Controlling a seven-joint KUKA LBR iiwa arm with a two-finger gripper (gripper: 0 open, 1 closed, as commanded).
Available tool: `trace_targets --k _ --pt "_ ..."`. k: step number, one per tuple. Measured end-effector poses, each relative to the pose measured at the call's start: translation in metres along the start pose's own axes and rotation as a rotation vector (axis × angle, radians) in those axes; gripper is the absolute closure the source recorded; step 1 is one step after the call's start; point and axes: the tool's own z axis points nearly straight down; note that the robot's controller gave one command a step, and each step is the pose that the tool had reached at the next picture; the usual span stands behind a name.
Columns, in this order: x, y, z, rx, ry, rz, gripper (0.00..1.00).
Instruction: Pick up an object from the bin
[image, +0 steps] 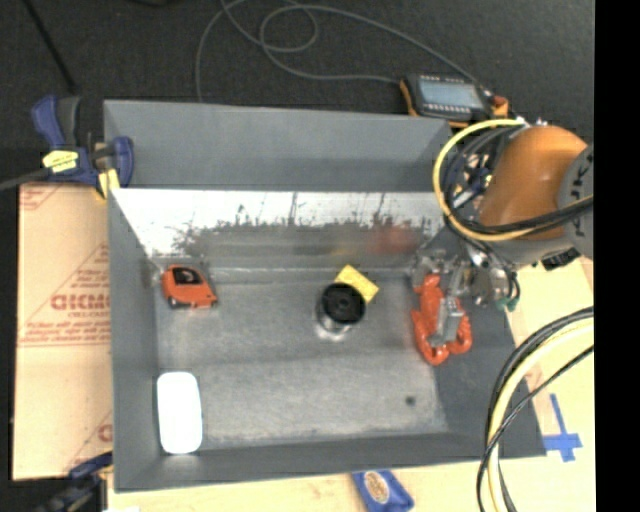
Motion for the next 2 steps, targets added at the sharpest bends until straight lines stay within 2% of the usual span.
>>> trace_targets --k 1,2 --pt "-0.002 0.000 -0.005 0.001 -0.008 -0.003 0.00" --pt "0.021 0.001 -0.002 0.002 -0.011 -0.078 0.00"
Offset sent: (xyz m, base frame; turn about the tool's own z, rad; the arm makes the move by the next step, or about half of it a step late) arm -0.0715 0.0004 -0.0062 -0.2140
